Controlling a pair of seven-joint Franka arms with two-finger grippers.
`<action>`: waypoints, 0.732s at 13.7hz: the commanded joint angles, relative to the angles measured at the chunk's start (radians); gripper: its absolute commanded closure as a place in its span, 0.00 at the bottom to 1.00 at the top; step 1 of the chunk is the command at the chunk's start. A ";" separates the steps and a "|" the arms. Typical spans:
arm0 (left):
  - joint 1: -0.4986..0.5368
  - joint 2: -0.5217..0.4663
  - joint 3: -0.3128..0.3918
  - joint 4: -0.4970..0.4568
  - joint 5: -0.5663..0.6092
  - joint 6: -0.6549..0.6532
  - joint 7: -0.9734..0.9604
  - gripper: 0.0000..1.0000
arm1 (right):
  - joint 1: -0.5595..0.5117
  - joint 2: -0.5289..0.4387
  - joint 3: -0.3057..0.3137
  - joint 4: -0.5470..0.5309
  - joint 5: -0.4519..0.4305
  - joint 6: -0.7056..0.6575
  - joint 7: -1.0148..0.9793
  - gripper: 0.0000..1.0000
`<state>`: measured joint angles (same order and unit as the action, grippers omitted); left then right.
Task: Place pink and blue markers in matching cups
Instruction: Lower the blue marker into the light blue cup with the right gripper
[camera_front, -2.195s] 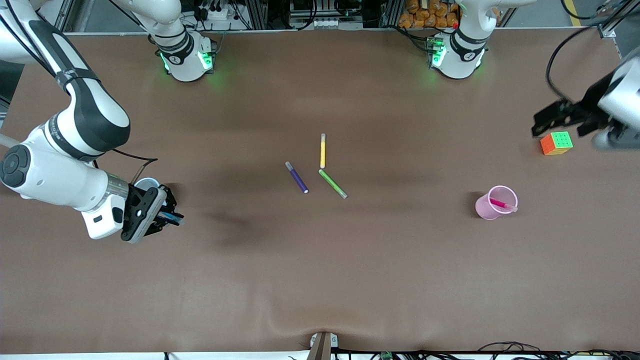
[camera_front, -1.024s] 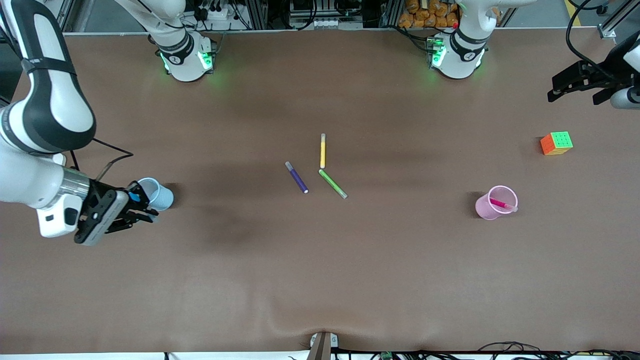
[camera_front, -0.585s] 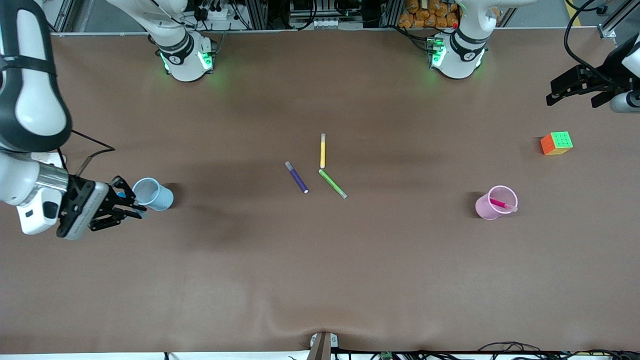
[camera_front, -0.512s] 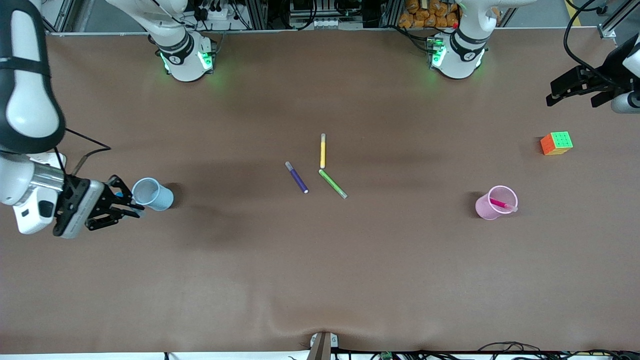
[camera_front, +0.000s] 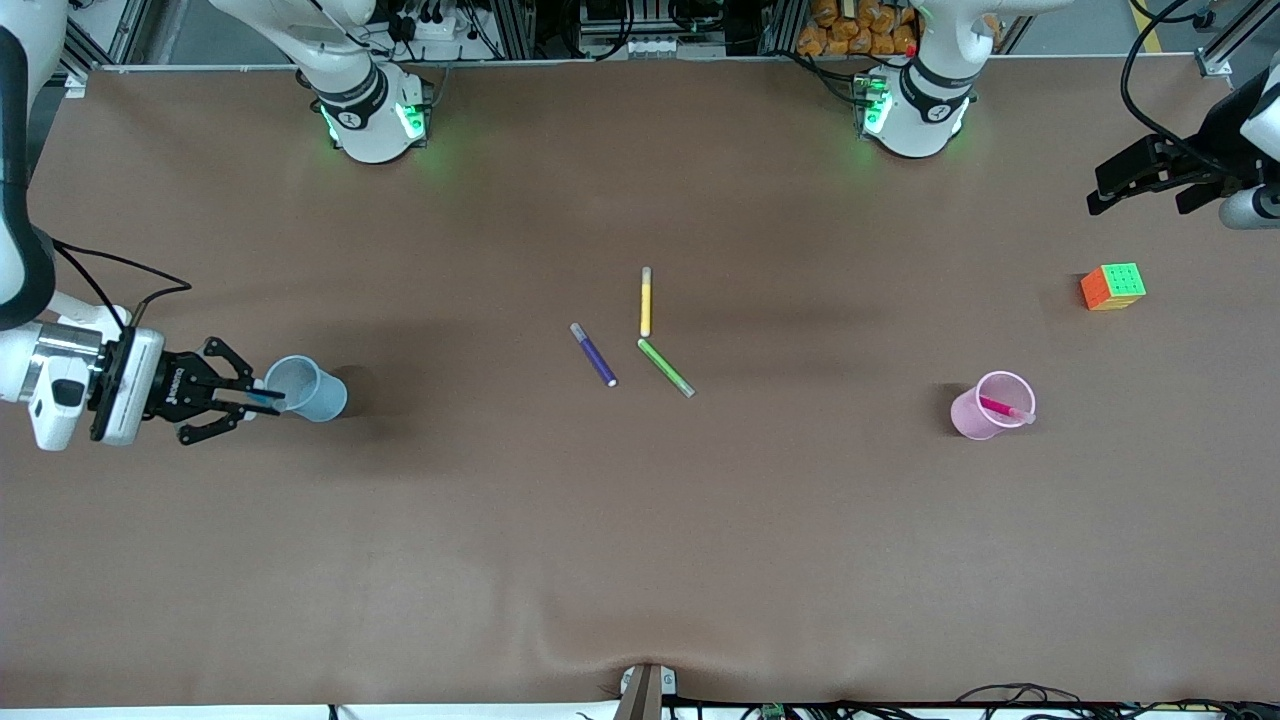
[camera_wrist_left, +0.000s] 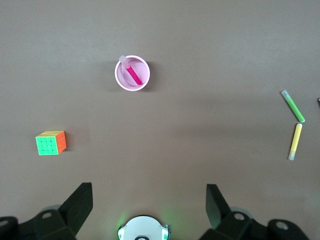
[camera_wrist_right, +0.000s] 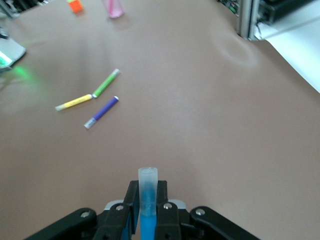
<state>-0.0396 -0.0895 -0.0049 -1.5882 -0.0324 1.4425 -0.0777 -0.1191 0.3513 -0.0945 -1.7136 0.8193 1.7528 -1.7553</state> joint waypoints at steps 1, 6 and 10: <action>-0.006 0.000 -0.001 0.002 0.012 0.007 0.004 0.00 | 0.050 -0.018 -0.096 -0.040 0.078 -0.059 -0.122 1.00; -0.005 0.008 -0.001 0.002 0.011 0.006 0.004 0.00 | 0.030 0.006 -0.139 -0.109 0.127 -0.156 -0.366 1.00; 0.004 0.011 -0.007 0.002 0.012 0.001 0.006 0.00 | -0.005 0.067 -0.139 -0.110 0.124 -0.211 -0.401 1.00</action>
<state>-0.0407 -0.0769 -0.0073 -1.5888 -0.0324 1.4428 -0.0777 -0.1022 0.3911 -0.2339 -1.8161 0.9160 1.5639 -2.1159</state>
